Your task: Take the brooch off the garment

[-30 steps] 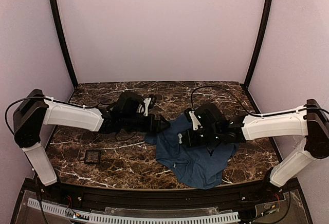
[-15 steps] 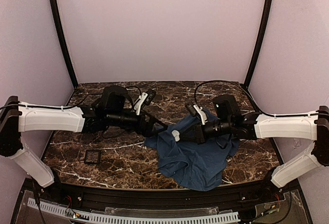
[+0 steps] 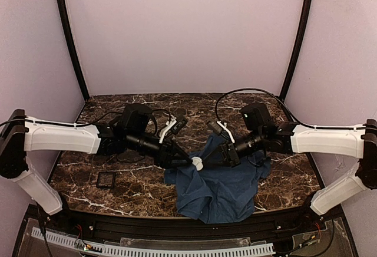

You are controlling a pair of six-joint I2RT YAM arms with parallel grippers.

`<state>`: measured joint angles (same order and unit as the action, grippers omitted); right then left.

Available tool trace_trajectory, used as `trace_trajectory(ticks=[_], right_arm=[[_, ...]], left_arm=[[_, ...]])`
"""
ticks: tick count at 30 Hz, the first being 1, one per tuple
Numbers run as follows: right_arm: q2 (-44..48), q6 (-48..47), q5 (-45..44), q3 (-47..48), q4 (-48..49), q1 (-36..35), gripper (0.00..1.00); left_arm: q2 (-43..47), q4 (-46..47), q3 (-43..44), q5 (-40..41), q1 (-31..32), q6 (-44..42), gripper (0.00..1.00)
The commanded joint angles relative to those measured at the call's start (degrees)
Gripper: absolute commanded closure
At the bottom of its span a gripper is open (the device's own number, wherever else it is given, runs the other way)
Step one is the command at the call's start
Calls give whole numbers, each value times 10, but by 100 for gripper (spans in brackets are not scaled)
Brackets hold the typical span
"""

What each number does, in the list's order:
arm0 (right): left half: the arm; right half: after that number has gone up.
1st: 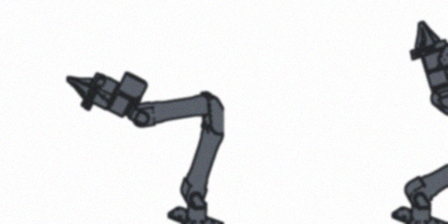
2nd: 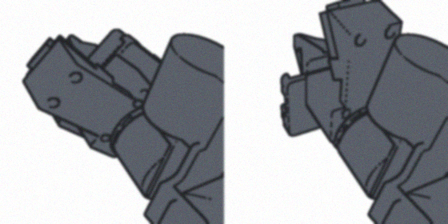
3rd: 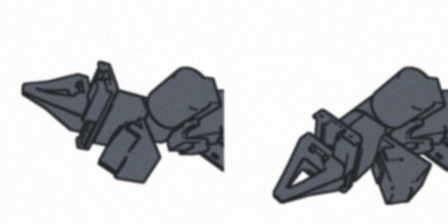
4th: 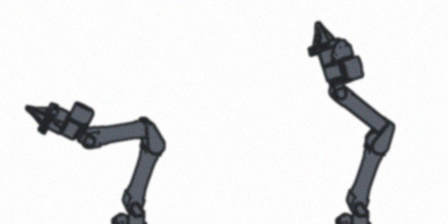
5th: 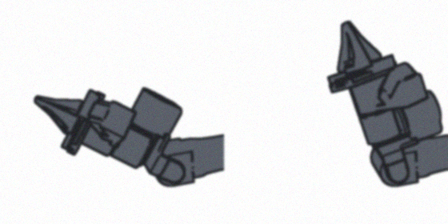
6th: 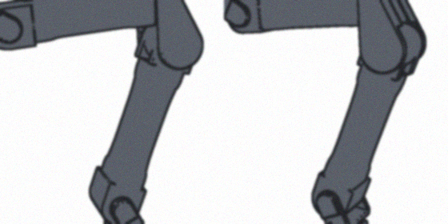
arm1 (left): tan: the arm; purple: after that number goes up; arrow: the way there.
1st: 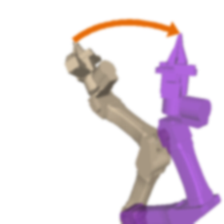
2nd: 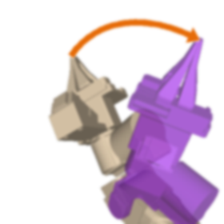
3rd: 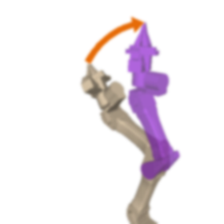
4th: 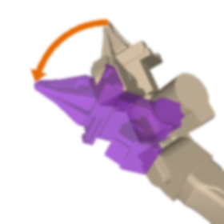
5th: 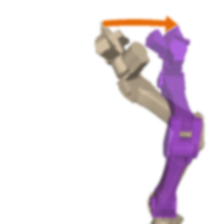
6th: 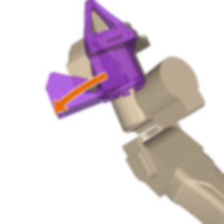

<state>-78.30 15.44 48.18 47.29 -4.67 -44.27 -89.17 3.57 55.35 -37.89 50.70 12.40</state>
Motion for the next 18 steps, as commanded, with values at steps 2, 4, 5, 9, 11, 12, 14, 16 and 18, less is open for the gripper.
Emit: trace_trajectory(ticks=[2,4,5,9,11,12,14,16,18], right_arm=[[-16,-39,62,32,-42,2,100],[-18,-43,72,35,-45,2,100],[-19,-44,76,36,-43,2,100],[-19,-46,88,37,-38,3,100],[-19,-44,93,36,-35,2,100],[-20,-44,95,37,-34,2,100],[-21,-44,98,38,-34,2,100],[-24,-44,100,39,-34,2,100],[-24,-45,100,39,-33,2,100]], left_arm=[[8,-7,6,-62,6,1,50],[6,-7,7,-66,7,2,52],[6,-9,10,-68,7,1,53],[0,-9,14,-74,10,2,56],[-2,-9,17,-75,11,3,58],[-3,-9,18,-75,12,3,59],[-5,-8,22,-77,14,3,61],[-8,-7,24,-77,15,4,62],[-10,-3,24,-79,17,6,65]])
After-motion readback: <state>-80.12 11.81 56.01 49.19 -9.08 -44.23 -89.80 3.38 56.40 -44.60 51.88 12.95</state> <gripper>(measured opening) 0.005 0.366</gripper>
